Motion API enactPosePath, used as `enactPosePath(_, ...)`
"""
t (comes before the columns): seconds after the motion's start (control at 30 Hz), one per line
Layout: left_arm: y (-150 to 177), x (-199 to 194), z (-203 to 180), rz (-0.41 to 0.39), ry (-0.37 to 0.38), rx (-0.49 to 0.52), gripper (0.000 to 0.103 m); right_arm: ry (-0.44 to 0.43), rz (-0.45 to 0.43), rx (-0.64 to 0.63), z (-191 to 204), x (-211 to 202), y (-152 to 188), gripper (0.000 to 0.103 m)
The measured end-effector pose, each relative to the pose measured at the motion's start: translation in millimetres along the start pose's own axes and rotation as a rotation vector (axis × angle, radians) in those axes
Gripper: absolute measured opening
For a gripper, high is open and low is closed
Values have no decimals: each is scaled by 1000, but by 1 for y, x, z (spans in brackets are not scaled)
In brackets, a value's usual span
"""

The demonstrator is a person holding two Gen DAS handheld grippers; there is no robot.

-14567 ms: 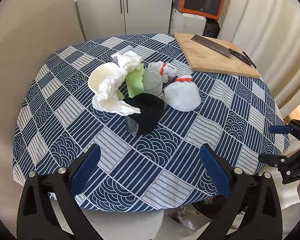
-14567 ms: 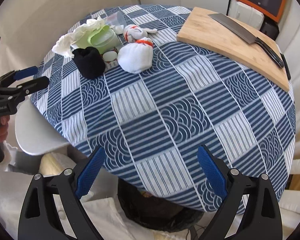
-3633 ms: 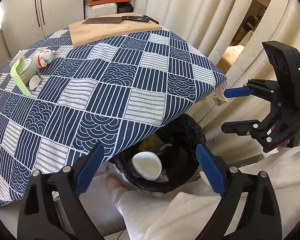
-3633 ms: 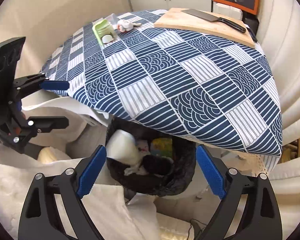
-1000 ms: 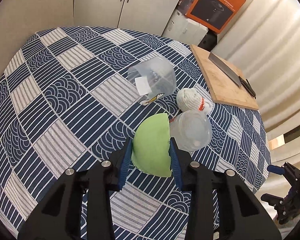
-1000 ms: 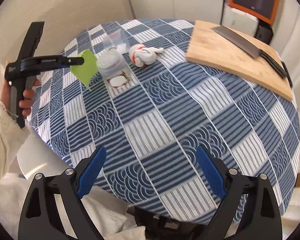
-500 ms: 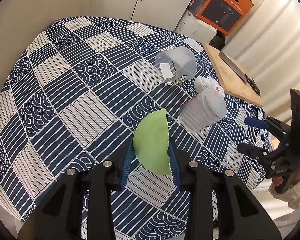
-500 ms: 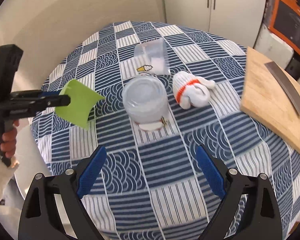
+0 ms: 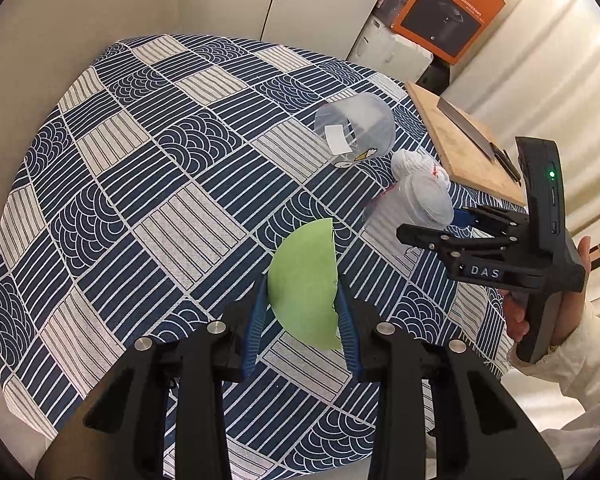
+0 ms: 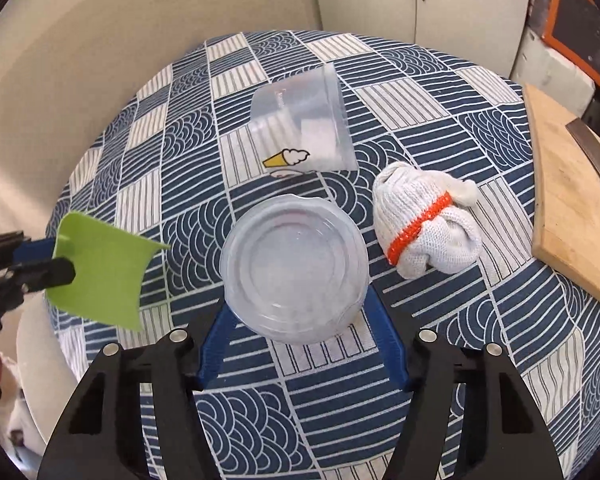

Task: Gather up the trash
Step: 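Grasp the clear plastic jar with the right tool while the left tool holds the green sponge, then carry the jar and green sponge over the bin and release both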

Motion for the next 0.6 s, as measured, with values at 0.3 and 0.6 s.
enactPosePath(0.3, 10, -4, -36, 48, -22, 122, 35, 6, -30, 1, -14, -41, 32, 55)
enactPosePath(0.6, 28, -8, -108, 49, 50, 228, 35, 44, -58, 64, -53, -106, 106, 55)
Point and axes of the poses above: each gripper's, at about its wrist camera, not at the fingertips, and x roughly the way its jaws point, z to its left, y to its underside, the point moved 5 cm from there along x, roughly the way its jaws point, and after that the axes turned 4 degrees about z, right-handed, at the moved point
